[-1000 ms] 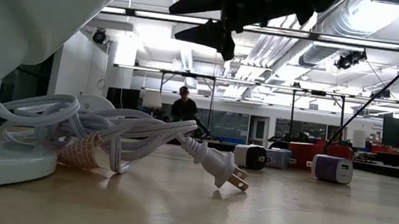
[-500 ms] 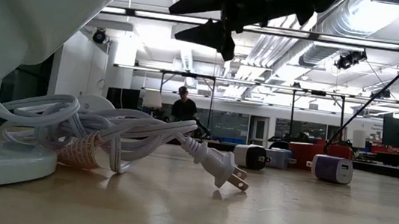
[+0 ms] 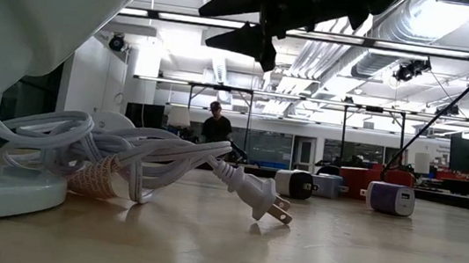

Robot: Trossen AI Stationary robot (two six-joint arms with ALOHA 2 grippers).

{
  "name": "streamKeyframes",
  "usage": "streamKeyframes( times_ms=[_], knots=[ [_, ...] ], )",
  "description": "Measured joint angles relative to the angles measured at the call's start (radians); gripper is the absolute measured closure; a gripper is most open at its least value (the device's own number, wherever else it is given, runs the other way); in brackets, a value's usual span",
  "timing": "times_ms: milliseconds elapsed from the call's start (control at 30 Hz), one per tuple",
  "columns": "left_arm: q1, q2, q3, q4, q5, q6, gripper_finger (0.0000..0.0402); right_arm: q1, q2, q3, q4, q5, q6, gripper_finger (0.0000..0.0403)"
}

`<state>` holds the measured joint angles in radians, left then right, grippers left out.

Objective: Pick & Place Office items
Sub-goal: Put the dark blue digital timer into the green basket

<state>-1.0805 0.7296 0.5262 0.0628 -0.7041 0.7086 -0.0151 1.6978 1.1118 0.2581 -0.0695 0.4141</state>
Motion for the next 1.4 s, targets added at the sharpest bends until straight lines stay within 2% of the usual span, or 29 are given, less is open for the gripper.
streamKeyframes(
  times_ms=[233,467,1033,1233,1400],
  knots=[
    [-0.128,-0.001,0.000,-0.027,-0.009,-0.018,0.0338,0.000,0.000,0.000,0.000,0.000,0.000,0.0169],
    [-0.131,-0.035,0.000,-0.158,0.002,-0.181,0.0338,0.000,0.000,0.000,0.000,0.000,0.000,0.0169],
    [-0.041,-0.113,0.003,-0.461,0.433,-0.826,0.0338,0.000,0.000,0.000,0.000,0.000,0.000,0.0169],
    [0.022,-0.113,0.003,-0.537,0.561,-0.955,0.0338,0.000,0.000,0.000,0.000,0.000,0.000,0.0169],
    [0.128,-0.097,0.003,-0.610,0.634,-0.986,0.0338,0.000,0.000,0.000,0.000,0.000,0.000,0.0169]
  ],
)
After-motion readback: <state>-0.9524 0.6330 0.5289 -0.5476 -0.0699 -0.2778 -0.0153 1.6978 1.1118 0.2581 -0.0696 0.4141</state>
